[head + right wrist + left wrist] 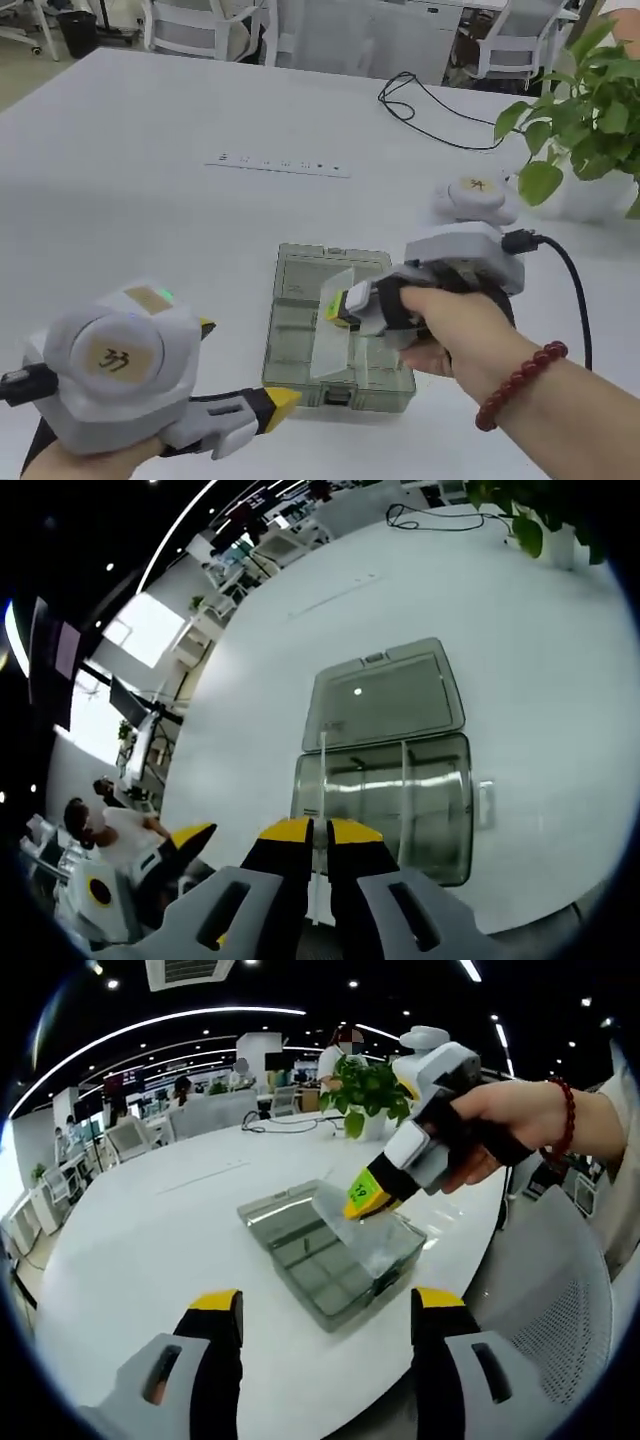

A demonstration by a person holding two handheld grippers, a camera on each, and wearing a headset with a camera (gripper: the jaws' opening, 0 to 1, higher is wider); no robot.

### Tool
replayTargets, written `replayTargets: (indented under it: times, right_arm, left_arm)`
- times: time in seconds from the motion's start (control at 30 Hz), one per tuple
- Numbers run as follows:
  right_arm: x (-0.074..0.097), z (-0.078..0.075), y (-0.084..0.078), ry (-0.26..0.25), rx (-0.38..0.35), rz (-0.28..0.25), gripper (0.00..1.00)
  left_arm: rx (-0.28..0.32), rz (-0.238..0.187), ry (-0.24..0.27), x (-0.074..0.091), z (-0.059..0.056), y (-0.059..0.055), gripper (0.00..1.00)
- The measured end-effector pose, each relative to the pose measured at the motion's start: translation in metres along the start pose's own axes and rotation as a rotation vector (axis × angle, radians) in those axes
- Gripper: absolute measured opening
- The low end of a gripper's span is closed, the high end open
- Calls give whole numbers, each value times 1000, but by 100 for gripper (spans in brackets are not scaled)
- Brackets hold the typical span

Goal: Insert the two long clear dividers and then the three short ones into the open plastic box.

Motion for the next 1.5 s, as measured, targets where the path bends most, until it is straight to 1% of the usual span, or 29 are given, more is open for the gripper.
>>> replayTargets:
  times: [0.03, 0.07, 0.1, 0.17, 0.23, 0.3, 0.33, 0.5, 0.63, 0.77, 0.9, 1.0, 1.07, 1.17, 1.5]
  right_arm:
    - [-1, 0, 1, -3, -2, 1, 6]
    - [-2, -1, 2, -13, -5, 17, 6]
    - [-3, -2, 3, -18, -8, 20, 6]
    - [-5, -3, 4, -26, -10, 41, 6]
    - [-7, -5, 3, -40, -13, 71, 6]
    - [-10, -6, 3, -48, -10, 85, 6]
    - [-13, -9, 5, -56, -8, 97, 6]
    - [-18, -11, 5, -68, -19, 123, 6]
    - [-23, -13, 5, -82, -23, 153, 6]
    - [-26, -15, 5, -91, -24, 170, 7]
    - [-29, -16, 5, -94, -20, 191, 7]
    - [-32, -15, 4, -94, -21, 200, 7]
    - [-34, -15, 3, -92, -18, 205, 7]
    - [-36, -15, 2, -97, -14, 211, 7]
    - [-43, -16, 0, -110, -20, 224, 7]
  left_arm:
    - [-8, -1, 0, 0, 0, 0, 71]
    - [-16, -2, -2, -1, 0, 0, 73]
    - [-18, -7, -6, -1, -1, 0, 75]
    - [-6, -33, -20, -2, -1, 2, 78]
    - [1, -43, -29, -3, -2, 2, 81]
    - [-6, -47, -34, -3, -2, 3, 83]
    - [-7, -50, -35, -3, -2, 3, 84]
    - [-12, -69, -60, -4, -4, 5, 92]
    - [-13, -85, -67, -6, -6, 7, 97]
    - [-16, -85, -62, -7, -6, 6, 97]
    - [-10, -84, -69, -8, -8, 5, 100]
    - [-3, -83, -62, -9, -6, 5, 100]
    - [9, -89, -62, -9, -5, 5, 100]
    - [12, -94, -58, -8, -5, 5, 100]
    - [17, -91, -49, -7, -3, 4, 100]
Point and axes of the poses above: the centre of the closed fingertips' face, and the gripper's own axes: x roughly backward along the fingers, z roughly to its left, y roughly out of its top, the point moved 6 cm from there along x, roughly backward along the fingers, and after that the axes turned 2 degrees about x, right-handed, at the moved point
